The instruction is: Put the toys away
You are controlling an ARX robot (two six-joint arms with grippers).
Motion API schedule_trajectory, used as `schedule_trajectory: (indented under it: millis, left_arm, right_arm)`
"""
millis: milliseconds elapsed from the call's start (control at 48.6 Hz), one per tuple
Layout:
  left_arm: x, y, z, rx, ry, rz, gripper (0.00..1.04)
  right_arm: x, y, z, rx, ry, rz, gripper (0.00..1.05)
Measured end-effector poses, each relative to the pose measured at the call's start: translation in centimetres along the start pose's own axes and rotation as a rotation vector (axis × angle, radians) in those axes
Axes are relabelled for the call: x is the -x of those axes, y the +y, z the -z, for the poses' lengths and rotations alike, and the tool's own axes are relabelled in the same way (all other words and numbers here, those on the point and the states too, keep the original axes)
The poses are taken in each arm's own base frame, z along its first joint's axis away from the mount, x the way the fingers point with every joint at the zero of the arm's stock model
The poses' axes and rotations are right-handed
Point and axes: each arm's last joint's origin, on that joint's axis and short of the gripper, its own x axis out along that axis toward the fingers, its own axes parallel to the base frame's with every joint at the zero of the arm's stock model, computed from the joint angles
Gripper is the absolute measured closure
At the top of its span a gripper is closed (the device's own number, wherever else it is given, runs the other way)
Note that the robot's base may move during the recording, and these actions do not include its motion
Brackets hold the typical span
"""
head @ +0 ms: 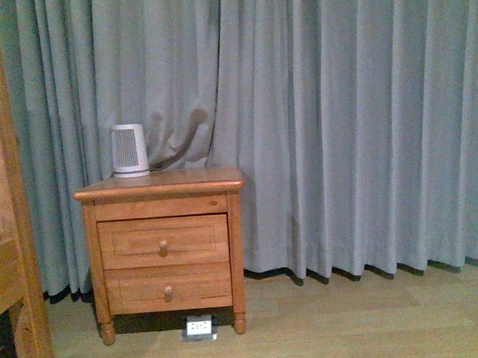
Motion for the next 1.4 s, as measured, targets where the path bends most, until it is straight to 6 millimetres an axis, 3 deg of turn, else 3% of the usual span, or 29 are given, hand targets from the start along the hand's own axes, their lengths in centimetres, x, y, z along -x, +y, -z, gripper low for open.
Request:
schedule_trajectory:
  millis: [1399]
  left_arm:
    - [0.00,0.00,0.00,0.000,0.000,0.000,0.06]
  right_arm:
    - [0.00,0.00,0.00,0.000,0.000,0.000,0.84]
